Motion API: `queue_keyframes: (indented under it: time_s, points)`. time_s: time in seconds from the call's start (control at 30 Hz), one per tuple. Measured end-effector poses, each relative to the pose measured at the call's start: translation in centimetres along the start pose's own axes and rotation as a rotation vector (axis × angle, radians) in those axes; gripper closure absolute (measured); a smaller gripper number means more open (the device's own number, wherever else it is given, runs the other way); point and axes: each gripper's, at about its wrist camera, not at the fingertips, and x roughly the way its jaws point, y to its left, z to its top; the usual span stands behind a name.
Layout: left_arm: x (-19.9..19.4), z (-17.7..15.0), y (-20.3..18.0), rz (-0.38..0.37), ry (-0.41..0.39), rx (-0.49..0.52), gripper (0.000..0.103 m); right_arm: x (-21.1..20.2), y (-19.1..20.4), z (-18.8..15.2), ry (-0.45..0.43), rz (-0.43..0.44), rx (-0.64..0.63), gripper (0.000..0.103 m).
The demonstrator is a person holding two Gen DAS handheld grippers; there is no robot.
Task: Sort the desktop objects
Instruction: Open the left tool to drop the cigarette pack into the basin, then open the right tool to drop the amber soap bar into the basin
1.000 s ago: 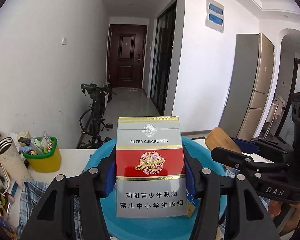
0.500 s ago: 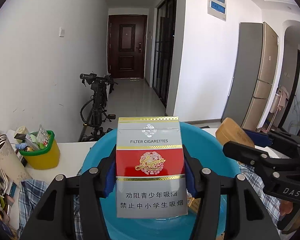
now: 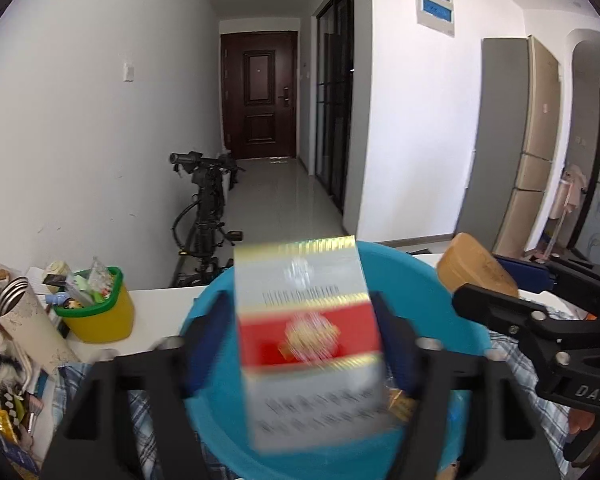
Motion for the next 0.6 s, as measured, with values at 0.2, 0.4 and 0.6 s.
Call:
queue_keyframes:
  time_s: [0.2, 0.4, 0.6]
  points:
    - [-0.3, 0.0, 0.8, 0.016, -0.010, -0.036, 0.000, 0.0, -0.1, -0.1, 0.001, 0.007, 0.001, 0.060]
    - [0.0, -0.2, 1.2, 0.030, -0.001, -0.048, 0.000, 0.2, -0.1, -0.1, 0.004, 0.009, -0.003, 0.060]
    - [-0.3, 0.0, 1.1, 0.020, -0.002, -0.050, 0.000, 0.2, -0.1, -0.1, 0.005, 0.010, -0.002, 0.060]
